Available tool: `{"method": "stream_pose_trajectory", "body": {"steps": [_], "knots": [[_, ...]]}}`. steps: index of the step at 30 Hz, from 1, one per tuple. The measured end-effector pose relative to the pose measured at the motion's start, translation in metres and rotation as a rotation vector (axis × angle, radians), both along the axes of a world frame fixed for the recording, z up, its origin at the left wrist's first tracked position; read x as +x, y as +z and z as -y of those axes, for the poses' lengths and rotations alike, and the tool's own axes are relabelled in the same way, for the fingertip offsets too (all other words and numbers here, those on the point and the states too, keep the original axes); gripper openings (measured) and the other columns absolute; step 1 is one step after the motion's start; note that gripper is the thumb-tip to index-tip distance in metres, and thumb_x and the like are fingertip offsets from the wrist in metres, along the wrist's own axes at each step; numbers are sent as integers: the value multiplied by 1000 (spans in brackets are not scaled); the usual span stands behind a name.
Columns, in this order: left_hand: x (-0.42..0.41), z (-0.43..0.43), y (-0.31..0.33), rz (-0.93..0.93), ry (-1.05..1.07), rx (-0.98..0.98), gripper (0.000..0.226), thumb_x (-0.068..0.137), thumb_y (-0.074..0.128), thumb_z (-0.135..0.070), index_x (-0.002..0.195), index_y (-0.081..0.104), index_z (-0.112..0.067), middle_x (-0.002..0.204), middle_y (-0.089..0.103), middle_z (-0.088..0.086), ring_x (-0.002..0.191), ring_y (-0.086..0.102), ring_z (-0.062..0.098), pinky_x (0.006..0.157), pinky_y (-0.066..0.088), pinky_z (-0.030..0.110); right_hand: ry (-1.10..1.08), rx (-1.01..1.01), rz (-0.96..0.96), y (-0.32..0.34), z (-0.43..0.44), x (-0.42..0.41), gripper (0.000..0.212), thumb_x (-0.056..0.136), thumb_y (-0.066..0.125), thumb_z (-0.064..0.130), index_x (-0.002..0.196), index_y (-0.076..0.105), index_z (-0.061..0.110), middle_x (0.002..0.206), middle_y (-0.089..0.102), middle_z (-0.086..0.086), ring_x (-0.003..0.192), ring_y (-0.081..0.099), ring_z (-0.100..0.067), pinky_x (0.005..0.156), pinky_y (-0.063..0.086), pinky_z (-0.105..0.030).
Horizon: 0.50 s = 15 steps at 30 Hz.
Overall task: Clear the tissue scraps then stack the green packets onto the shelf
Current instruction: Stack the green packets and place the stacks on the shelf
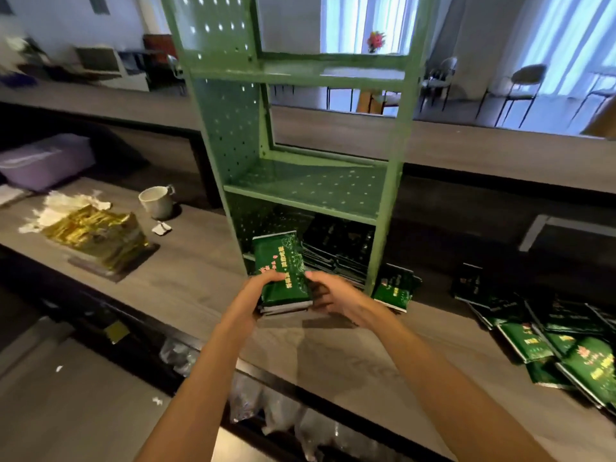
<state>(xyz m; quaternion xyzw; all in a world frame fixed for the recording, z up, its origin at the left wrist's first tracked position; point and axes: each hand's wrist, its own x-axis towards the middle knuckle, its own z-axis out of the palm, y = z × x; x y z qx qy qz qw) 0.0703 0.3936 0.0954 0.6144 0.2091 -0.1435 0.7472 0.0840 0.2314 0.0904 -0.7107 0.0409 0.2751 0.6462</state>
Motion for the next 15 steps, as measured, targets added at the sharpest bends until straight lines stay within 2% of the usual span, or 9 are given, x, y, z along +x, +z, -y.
{"method": "stream_pose_trajectory", "body": {"steps": [2, 6, 8, 9, 10, 11, 12, 14, 15], "knots": [[20, -17, 0, -16, -21, 14, 23, 82, 61, -17, 104, 61, -12, 88, 68, 5, 77, 62, 19, 65, 48, 28, -34, -23, -37, -3, -13, 11, 30, 96, 40, 47, 94, 53, 20, 87, 62, -6, 81, 58, -20, 80, 45, -31], [65, -34, 3, 32, -29, 96, 34, 86, 59, -7, 120, 55, -5, 102, 61, 10, 90, 57, 24, 66, 45, 26, -129, -117, -133, -7, -25, 28, 55, 94, 29, 58, 102, 57, 11, 86, 66, -7, 77, 64, -17, 71, 47, -27], [85, -40, 3, 64, -44, 125, 37, 83, 63, -12, 119, 56, -4, 107, 61, 11, 90, 58, 24, 66, 46, 25, -144, -162, -164, -7, -26, 33, 67, 93, 22, 62, 108, 59, 8, 83, 68, -8, 74, 65, -16, 67, 48, -25], [94, -42, 3, 69, -57, 137, 45, 76, 69, -21, 117, 58, -5, 110, 63, 11, 90, 60, 23, 71, 48, 28, -154, -173, -177, -7, -27, 34, 73, 93, 19, 64, 111, 60, 6, 79, 68, -8, 72, 65, -16, 66, 48, -26], [104, -45, -3, 58, -71, 149, 63, 65, 75, -31, 120, 57, -6, 115, 64, 11, 95, 61, 23, 80, 49, 31, -168, -177, -193, -8, -26, 36, 78, 92, 16, 65, 110, 61, 4, 75, 69, -9, 68, 66, -16, 68, 48, -27], [115, -48, -9, 54, -102, 151, 82, 52, 78, -38, 126, 54, -9, 122, 61, 11, 105, 60, 25, 90, 49, 35, -185, -175, -210, -10, -26, 39, 82, 91, 14, 67, 106, 62, 3, 69, 70, -9, 63, 67, -17, 72, 49, -30], [129, -51, -20, 56, -135, 130, 93, 49, 78, -40, 132, 50, -12, 129, 57, 10, 114, 56, 27, 93, 49, 37, -203, -174, -225, -11, -27, 41, 84, 89, 13, 70, 100, 64, 3, 65, 70, -10, 59, 67, -17, 75, 49, -32], [151, -51, -34, 101, -169, 128, 79, 68, 72, -35, 139, 44, -15, 138, 49, 7, 122, 50, 28, 81, 53, 31, -229, -173, -250, -12, -27, 45, 88, 86, 12, 73, 91, 65, 4, 61, 70, -11, 52, 67, -17, 74, 48, -34], [148, -48, -23, 116, -188, 131, 71, 72, 70, -33, 137, 47, -16, 139, 48, 6, 123, 49, 27, 80, 51, 30, -240, -175, -261, -12, -28, 47, 90, 86, 11, 74, 89, 66, 3, 60, 70, -11, 50, 67, -18, 72, 47, -33]]}}
